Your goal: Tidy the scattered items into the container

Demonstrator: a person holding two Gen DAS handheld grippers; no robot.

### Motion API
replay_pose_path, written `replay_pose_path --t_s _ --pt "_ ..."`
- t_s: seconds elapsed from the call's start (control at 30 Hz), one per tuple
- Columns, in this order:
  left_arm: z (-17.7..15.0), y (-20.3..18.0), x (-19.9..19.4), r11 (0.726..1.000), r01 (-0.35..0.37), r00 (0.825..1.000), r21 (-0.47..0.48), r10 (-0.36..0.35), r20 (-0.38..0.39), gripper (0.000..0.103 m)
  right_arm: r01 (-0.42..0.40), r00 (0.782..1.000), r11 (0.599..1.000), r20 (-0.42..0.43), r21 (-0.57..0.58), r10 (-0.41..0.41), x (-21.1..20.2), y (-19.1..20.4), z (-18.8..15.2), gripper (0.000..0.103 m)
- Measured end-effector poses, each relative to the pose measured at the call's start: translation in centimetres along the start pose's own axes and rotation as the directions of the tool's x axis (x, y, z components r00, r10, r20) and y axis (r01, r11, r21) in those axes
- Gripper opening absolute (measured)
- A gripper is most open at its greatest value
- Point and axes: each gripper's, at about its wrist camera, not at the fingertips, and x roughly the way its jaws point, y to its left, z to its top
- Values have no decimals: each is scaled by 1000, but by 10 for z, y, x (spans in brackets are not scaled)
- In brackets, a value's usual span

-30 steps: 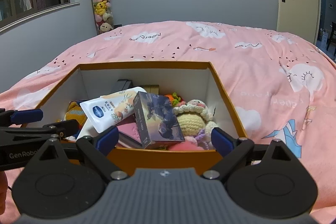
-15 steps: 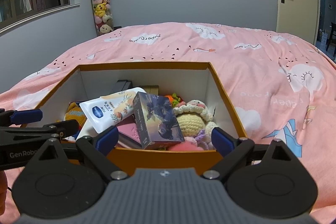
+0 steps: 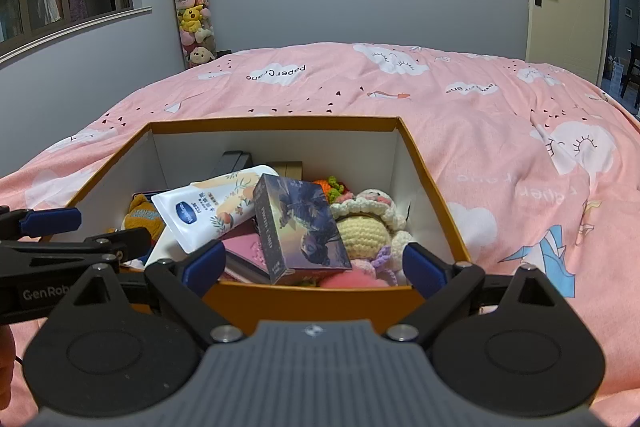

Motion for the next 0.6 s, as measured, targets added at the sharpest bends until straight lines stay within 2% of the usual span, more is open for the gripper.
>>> replay_pose_path --t_s 0.6 --pt "0 0 0 1000 -3 1000 -4 3 3 91 0 1000 1000 0 0 0 0 0 0 96"
